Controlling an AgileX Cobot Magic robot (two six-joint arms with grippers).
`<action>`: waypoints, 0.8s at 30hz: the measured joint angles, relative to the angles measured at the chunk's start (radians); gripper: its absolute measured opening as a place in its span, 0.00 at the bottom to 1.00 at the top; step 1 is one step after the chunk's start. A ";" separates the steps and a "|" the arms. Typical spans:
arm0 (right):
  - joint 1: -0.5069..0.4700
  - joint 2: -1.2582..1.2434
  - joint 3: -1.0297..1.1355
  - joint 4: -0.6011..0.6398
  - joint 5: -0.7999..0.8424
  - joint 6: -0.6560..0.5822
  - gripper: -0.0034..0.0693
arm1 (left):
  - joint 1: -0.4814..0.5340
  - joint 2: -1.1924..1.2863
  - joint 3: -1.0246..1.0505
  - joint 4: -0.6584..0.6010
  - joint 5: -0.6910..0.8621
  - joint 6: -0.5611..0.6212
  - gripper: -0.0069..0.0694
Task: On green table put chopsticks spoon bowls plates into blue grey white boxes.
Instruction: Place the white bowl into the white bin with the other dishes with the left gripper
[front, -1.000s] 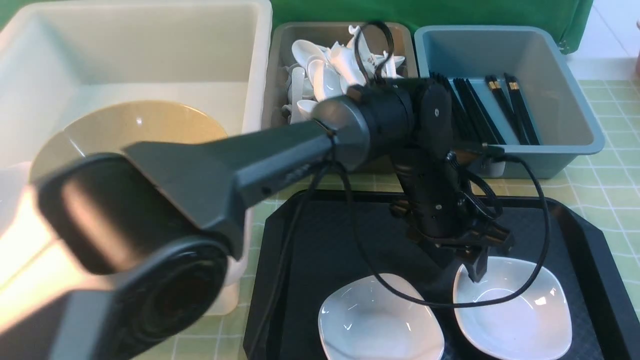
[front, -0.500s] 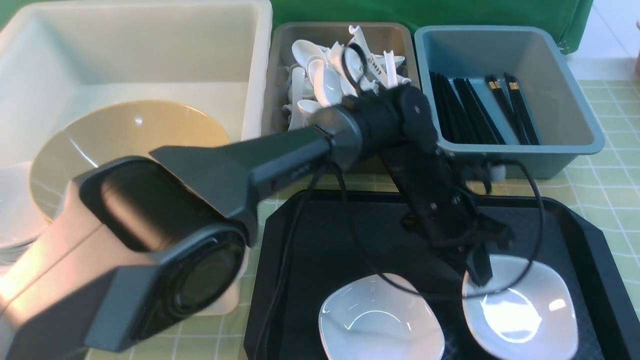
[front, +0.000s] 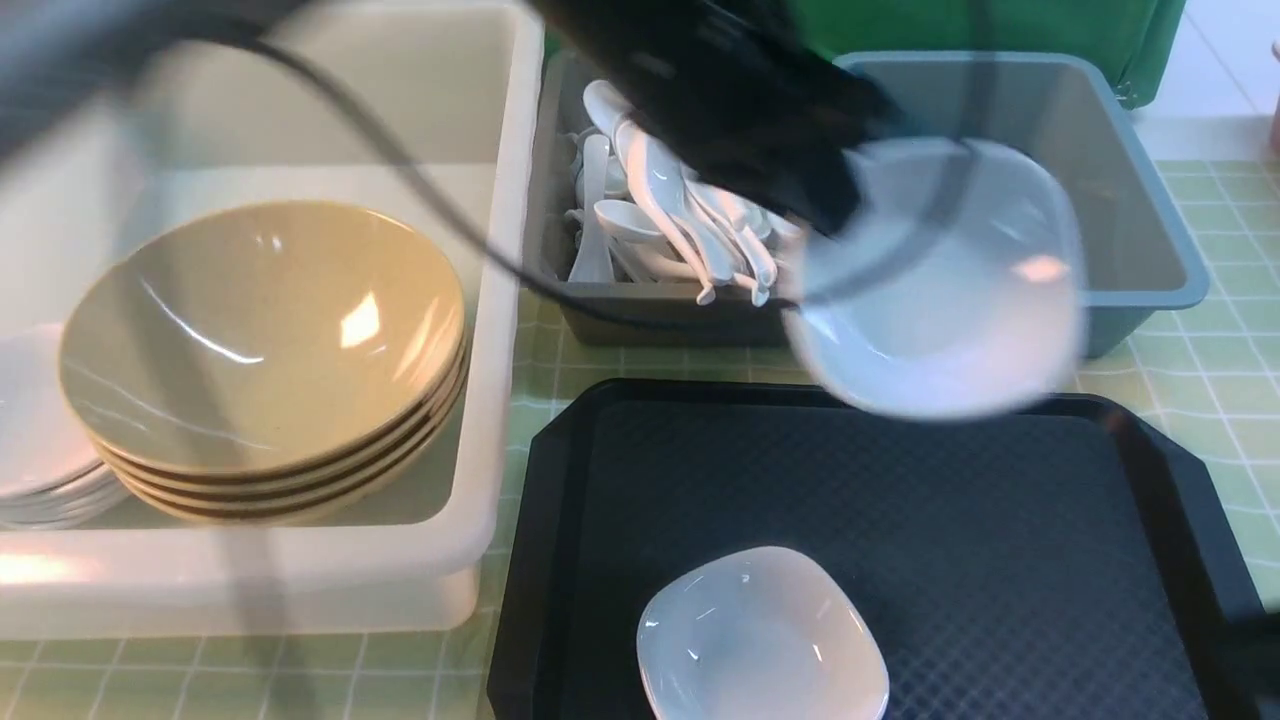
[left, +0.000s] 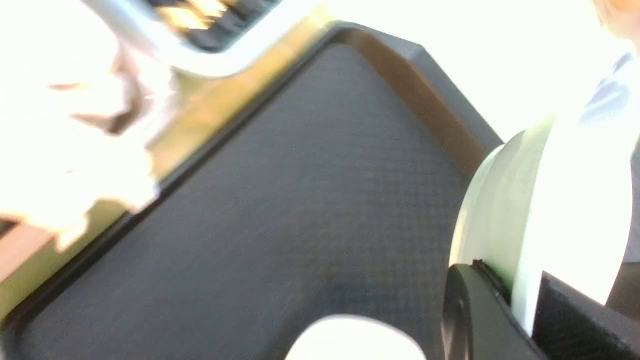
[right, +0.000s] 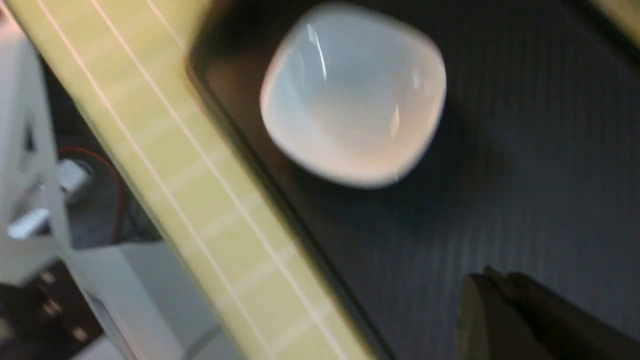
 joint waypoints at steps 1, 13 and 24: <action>0.002 0.026 -0.034 0.033 0.006 -0.020 0.11 | 0.033 -0.049 0.047 0.000 0.001 0.004 0.11; 0.372 0.427 -0.430 0.147 -0.143 -0.117 0.11 | 0.838 -0.613 0.642 0.009 -0.068 0.035 0.11; 0.718 0.833 -0.814 0.030 -0.209 -0.066 0.11 | 1.118 -0.526 0.648 0.120 -0.278 -0.153 0.11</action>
